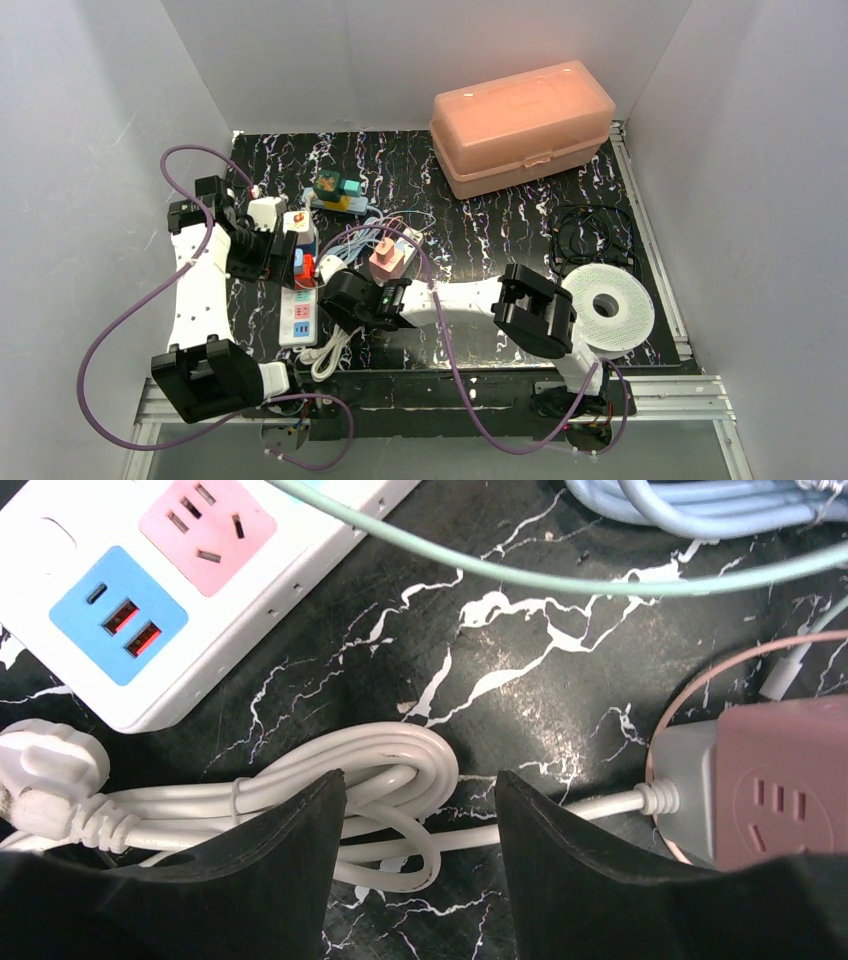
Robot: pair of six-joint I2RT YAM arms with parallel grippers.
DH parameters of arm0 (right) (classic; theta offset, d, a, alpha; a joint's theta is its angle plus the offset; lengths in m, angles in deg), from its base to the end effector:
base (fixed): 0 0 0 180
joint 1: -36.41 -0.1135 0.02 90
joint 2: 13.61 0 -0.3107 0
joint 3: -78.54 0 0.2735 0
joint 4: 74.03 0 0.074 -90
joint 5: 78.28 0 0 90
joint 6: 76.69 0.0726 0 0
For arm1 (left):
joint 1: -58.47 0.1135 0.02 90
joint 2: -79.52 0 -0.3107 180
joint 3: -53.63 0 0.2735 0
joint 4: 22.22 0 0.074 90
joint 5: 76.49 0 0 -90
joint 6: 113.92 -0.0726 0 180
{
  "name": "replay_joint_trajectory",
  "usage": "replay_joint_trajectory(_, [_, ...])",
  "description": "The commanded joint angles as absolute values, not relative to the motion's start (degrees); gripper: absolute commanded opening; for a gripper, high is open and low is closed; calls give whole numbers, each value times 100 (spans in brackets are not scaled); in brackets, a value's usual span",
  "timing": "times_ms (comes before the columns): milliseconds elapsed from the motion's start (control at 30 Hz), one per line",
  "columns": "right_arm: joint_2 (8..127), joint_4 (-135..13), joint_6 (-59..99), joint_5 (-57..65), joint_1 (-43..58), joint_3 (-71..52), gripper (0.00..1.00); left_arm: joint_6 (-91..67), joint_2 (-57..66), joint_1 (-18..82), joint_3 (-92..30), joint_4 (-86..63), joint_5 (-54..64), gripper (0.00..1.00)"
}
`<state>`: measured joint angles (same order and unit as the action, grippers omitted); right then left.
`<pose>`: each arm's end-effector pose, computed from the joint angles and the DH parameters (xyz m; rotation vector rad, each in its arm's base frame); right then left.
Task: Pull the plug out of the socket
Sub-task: Move the socket to the center of the board.
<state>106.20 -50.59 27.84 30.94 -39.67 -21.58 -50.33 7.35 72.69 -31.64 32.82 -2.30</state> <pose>0.1521 0.5145 0.1935 -1.0340 2.0669 0.4357 0.2940 0.0541 0.3751 0.3800 2.2379 0.0557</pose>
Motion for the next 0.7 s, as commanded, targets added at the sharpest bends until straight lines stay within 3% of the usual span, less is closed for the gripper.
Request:
replay_joint_trajectory(0, [10462,-4698,2937,3275,-3904,-1607,64,-4718,642,7356,-3531,4065,-597,98])
replay_joint_trajectory(267, [10087,-4572,3260,3666,-3776,-786,54,-4534,544,7492,-3839,4204,-726,98])
replay_joint_trajectory(667, [8547,-4196,4006,4229,-3183,785,48,-4679,432,7521,-4002,4328,-885,98])
